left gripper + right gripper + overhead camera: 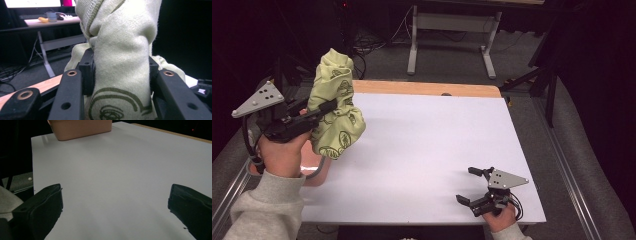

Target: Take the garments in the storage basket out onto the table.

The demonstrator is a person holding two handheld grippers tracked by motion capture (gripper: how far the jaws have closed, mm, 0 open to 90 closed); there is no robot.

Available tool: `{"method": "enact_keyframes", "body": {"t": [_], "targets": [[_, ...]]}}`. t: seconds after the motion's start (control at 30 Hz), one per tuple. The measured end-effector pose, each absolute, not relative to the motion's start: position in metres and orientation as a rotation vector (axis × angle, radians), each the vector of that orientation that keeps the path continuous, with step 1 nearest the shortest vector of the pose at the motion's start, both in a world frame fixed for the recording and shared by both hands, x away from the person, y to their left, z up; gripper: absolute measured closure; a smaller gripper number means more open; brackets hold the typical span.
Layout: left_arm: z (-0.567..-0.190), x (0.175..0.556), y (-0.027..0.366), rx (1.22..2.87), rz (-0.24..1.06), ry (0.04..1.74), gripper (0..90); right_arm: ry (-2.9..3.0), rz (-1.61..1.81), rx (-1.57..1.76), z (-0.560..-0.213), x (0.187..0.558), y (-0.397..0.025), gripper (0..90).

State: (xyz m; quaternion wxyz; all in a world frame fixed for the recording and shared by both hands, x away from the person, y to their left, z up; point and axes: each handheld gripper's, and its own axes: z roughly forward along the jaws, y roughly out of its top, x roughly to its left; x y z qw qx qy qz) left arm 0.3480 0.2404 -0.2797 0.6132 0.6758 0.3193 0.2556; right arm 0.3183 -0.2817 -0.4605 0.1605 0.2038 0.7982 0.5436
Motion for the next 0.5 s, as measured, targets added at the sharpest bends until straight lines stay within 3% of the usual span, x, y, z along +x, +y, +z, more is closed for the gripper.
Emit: {"method": "enact_keyframes", "body": {"t": [0.5], "targets": [[-0.281,0.356,0.200,1.589,0.499,0.659,58.5,2.285,1.555,0.576,-0.461,0.319,-0.282,0.5]]}}
